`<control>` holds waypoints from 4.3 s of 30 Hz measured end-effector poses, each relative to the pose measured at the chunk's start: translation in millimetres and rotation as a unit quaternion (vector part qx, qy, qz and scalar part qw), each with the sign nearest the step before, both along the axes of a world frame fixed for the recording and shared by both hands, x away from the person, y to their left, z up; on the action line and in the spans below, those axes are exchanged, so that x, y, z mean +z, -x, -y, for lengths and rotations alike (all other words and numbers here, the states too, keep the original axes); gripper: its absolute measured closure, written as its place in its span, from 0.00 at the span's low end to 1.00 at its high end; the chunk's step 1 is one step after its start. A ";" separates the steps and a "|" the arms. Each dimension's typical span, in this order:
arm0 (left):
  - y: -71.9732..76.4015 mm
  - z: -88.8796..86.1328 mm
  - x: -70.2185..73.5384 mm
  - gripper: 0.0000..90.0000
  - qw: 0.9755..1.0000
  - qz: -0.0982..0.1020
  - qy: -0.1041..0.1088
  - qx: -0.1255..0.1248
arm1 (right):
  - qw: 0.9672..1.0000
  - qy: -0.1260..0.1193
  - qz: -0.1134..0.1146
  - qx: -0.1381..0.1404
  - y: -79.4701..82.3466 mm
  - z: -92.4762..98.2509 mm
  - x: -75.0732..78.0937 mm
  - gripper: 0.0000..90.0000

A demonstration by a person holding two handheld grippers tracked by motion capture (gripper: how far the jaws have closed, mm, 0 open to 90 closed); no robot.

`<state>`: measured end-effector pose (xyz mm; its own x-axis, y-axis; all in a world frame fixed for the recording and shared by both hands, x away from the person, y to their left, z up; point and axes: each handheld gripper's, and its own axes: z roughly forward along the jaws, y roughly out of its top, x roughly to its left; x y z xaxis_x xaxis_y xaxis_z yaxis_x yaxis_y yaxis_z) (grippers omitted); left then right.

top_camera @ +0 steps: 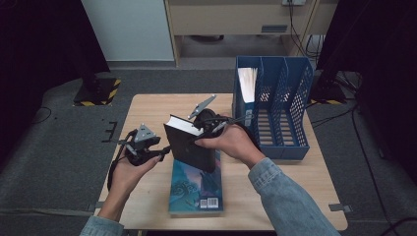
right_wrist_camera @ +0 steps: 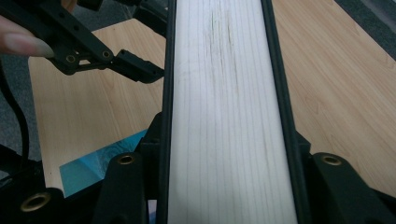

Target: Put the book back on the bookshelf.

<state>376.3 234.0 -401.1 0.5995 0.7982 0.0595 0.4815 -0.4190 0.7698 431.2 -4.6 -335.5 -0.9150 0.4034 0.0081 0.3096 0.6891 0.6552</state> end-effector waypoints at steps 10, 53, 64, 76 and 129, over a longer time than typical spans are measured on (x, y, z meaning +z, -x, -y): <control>6.4 -26.2 -43.0 0.49 0.999 -0.034 0.010 0.028 | 1.000 0.001 -0.003 -0.001 -0.7 -1.0 0.6 0.57; -4.9 -75.6 -101.3 0.28 0.990 -0.087 -0.033 0.105 | 0.992 -0.046 -0.062 -0.095 -9.0 28.9 15.2 0.59; -6.9 -73.1 -106.7 0.19 0.989 -0.096 -0.031 0.104 | 0.986 -0.066 -0.072 -0.134 4.8 63.9 16.0 0.59; -7.5 -72.4 -114.6 0.06 0.986 -0.119 -0.034 0.108 | 0.982 -0.079 -0.077 -0.153 30.2 118.0 10.3 0.59; 2.1 -71.5 -130.9 0.00 0.991 -0.086 -0.020 0.104 | 0.952 -0.142 -0.069 -0.261 83.4 266.1 31.4 0.58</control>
